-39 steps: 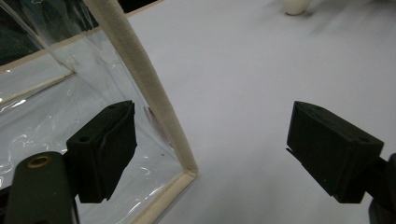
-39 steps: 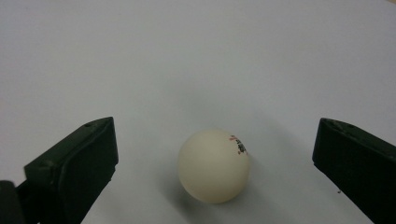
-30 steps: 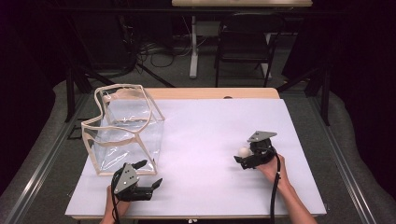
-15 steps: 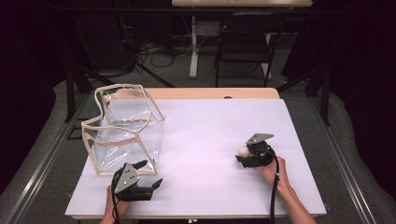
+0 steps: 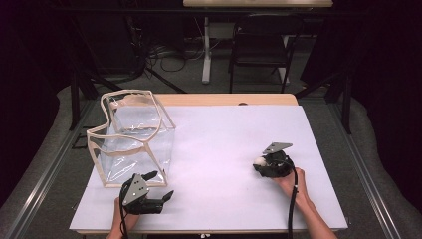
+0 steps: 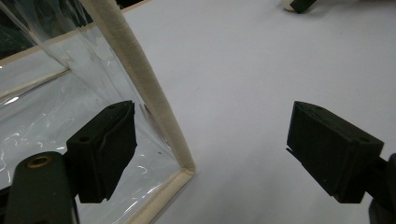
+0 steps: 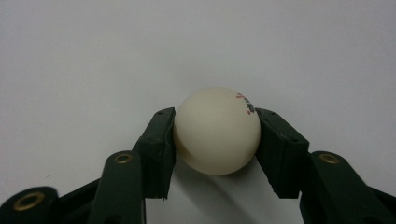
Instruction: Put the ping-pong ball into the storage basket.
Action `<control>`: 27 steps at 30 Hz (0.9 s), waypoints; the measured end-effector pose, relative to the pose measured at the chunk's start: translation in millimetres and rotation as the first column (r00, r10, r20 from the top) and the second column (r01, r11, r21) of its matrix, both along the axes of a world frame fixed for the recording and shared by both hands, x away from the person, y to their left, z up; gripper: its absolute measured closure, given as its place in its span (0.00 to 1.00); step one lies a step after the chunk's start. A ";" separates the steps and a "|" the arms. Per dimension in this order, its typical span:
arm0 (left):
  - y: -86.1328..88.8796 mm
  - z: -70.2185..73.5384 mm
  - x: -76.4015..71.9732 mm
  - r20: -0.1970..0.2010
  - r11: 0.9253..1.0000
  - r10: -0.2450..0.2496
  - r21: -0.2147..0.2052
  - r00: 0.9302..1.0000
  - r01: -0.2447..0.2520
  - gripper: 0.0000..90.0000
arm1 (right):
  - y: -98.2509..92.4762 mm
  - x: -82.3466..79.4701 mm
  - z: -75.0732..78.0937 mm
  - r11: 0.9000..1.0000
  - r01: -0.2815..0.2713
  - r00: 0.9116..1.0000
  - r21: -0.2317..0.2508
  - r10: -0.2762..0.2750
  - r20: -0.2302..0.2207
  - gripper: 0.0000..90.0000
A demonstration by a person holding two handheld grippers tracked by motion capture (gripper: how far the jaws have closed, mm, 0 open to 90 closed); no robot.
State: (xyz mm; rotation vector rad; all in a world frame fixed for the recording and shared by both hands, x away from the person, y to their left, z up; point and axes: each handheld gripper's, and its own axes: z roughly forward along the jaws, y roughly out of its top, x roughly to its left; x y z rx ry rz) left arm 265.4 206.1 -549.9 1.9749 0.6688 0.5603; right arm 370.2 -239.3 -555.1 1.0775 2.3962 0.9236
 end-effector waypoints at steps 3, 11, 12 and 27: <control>-0.1 0.0 0.0 0.001 1.000 0.001 -0.002 1.000 -0.001 0.18 | -0.3 -0.7 1.0 1.000 0.001 1.000 0.002 -0.001 0.008 0.56; -0.3 0.1 0.1 0.000 1.000 0.000 -0.002 1.000 0.000 0.18 | 0.6 -4.1 6.7 1.000 -0.006 0.999 0.010 0.006 0.035 0.56; -0.3 0.1 0.1 0.001 1.000 0.000 -0.002 1.000 0.000 0.18 | 0.7 -4.5 7.5 1.000 -0.009 0.999 0.009 0.009 0.042 0.56; 0.1 0.1 -0.4 0.000 1.000 0.002 -0.001 1.000 -0.002 0.18 | 2.4 -9.4 17.3 0.999 -0.026 0.996 0.019 0.024 0.086 0.56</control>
